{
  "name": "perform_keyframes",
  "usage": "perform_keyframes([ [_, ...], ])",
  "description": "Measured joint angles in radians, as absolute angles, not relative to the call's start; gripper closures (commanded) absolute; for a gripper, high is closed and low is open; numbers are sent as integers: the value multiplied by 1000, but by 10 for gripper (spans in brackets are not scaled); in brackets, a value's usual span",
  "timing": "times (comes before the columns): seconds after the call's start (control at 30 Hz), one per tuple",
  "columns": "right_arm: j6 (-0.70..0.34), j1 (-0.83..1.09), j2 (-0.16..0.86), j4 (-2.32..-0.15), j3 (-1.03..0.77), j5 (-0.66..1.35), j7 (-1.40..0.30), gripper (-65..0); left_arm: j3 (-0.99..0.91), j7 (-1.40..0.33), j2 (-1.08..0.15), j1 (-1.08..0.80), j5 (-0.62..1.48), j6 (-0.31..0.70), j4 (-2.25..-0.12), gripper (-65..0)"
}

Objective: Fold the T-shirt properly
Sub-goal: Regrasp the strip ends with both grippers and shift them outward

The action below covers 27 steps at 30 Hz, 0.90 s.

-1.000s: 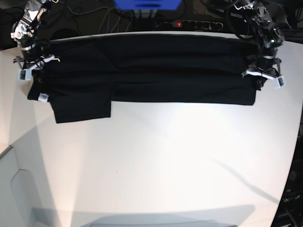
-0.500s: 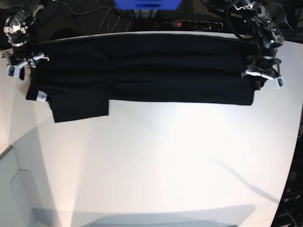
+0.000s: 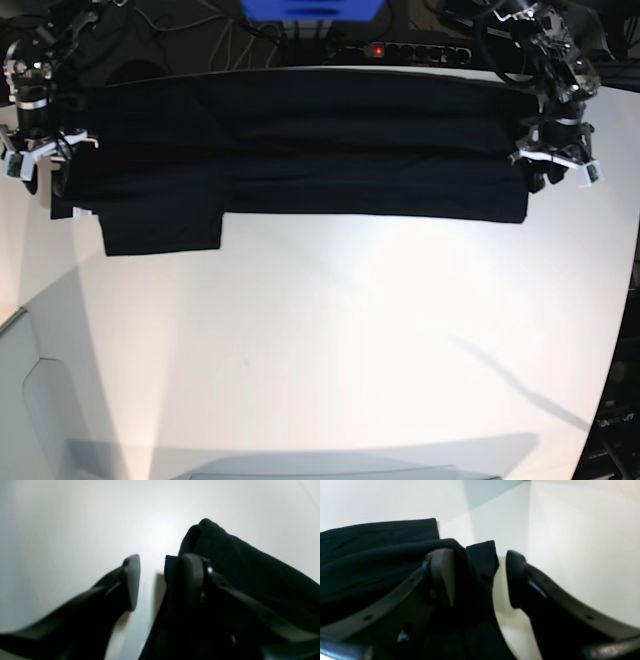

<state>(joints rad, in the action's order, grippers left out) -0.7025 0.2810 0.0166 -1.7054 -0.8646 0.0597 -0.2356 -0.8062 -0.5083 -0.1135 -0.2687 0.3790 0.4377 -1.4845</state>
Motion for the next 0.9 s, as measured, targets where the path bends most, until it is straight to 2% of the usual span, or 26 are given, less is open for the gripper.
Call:
perform_keyframes([
  [0.23,-702,338,-8,-1604,-862,49,-238,-329,-806,-508,-113,-269,379,438,-1486,-271],
  [0.43,-702,320,29,-1500,-868,22,-226,-330,-809,-508,-113,-270,379,438,-1486,-271],
  [0.73,-702,319,25,-1559,-959,23,-228,-330,-808,-508,-111,-271,379,438,-1487,-271],
  [0.9,-702,325,25,-1638,-976,115,-224,-330,-809,-508,-111,-270,379,438,-1487,-271],
])
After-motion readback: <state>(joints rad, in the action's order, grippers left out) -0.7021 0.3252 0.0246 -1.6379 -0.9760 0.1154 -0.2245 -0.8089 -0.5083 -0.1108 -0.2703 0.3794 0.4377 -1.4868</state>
